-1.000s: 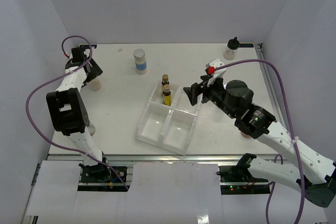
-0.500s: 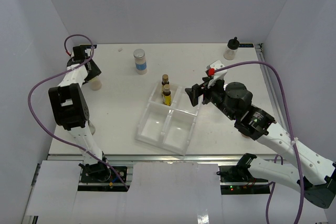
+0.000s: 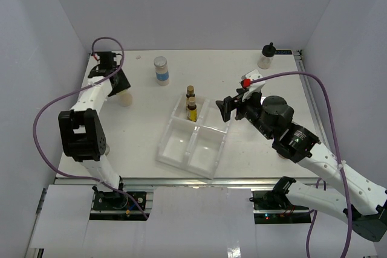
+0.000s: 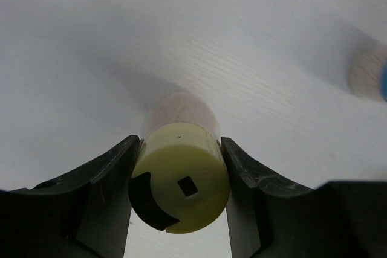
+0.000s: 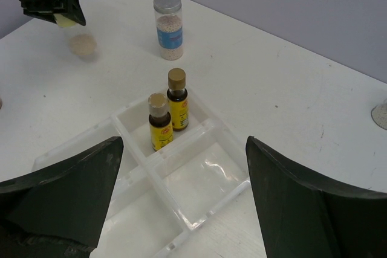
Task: Organize the condiment bottles
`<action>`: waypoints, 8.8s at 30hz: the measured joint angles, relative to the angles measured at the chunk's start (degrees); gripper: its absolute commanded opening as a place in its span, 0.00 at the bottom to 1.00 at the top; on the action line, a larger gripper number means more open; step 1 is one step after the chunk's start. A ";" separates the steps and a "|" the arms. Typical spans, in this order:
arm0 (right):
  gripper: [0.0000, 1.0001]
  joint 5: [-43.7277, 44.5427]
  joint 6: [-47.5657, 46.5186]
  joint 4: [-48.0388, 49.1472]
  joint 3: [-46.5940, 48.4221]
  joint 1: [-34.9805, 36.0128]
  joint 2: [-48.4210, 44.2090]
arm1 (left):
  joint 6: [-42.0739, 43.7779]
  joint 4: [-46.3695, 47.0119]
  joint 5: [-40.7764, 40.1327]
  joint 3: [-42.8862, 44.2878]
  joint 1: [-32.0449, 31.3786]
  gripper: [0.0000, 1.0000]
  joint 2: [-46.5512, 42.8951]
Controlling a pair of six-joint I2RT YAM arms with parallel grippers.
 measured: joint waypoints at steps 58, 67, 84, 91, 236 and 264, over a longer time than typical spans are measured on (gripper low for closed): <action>0.89 3.04 4.26 -7.15 -1.99 0.00 -5.81 | -7.29 5.39 -7.44 -26.12 -48.82 0.13 -23.50; 0.89 3.25 3.84 -7.12 -2.12 0.00 -7.49 | -8.33 6.27 -10.57 -26.91 -50.30 0.41 -21.67; 0.89 3.63 3.58 -7.19 -2.62 0.00 -8.35 | -11.18 7.81 -12.46 -28.04 -51.03 0.96 -18.76; 0.89 3.64 3.58 -7.26 -2.62 0.00 -8.43 | -14.36 1.55 -13.52 -25.25 -51.38 0.98 -21.17; 0.91 5.19 2.93 -7.04 -8.61 0.00 -12.43 | -4.47 -15.55 2.90 -26.01 10.68 0.00 -38.07; 0.91 9.70 3.98 -7.44 -8.61 -0.02 -10.33 | -11.75 -38.93 -8.31 15.87 -51.07 0.00 -18.05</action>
